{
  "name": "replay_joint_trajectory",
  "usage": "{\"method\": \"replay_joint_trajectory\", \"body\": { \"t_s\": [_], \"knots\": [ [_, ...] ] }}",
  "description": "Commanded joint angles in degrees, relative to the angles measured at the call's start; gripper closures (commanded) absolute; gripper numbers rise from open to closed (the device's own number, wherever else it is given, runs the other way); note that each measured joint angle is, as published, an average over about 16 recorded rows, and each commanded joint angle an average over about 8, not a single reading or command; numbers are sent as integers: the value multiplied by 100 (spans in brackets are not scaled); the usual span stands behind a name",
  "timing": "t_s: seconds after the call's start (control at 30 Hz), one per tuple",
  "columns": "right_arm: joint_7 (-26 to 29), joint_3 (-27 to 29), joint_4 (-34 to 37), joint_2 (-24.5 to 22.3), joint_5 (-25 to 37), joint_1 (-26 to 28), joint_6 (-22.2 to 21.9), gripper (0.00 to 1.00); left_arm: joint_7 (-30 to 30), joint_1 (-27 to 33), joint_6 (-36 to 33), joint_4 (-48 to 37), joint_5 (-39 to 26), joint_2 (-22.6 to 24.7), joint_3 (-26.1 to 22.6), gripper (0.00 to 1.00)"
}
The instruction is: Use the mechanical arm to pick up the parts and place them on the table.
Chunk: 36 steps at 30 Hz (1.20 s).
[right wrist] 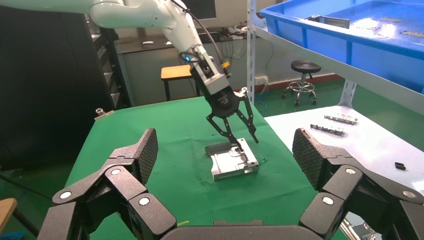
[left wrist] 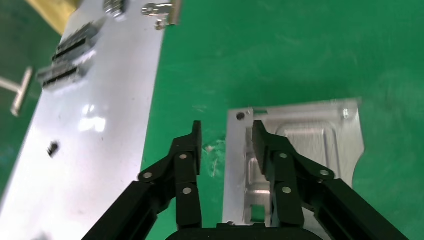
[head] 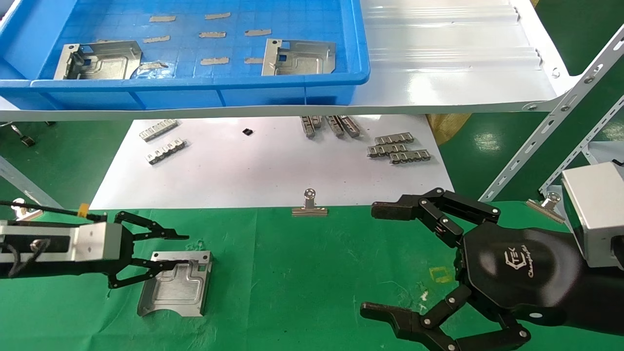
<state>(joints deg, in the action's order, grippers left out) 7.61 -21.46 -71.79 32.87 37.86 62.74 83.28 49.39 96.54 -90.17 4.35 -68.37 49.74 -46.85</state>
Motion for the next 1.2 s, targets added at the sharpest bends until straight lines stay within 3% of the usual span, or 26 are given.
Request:
{"method": "replay_joint_trajectory", "body": {
  "t_s": [0.03,0.2,0.57,1.2],
  "knots": [
    [0,0,0,0,0,0,0,0,-221,39,-64,-128,57,4,27,0],
    [0,0,1,0,-1,-1,-1,0,-769,-9,-112,-316,221,-5,115,0],
    [0,1,1,0,-1,-1,-1,0,-848,-85,-108,-199,285,-38,175,0],
    [-1,0,2,0,-2,-1,-1,0,-2396,-1106,57,1928,995,-467,1046,0]
  ]
}}
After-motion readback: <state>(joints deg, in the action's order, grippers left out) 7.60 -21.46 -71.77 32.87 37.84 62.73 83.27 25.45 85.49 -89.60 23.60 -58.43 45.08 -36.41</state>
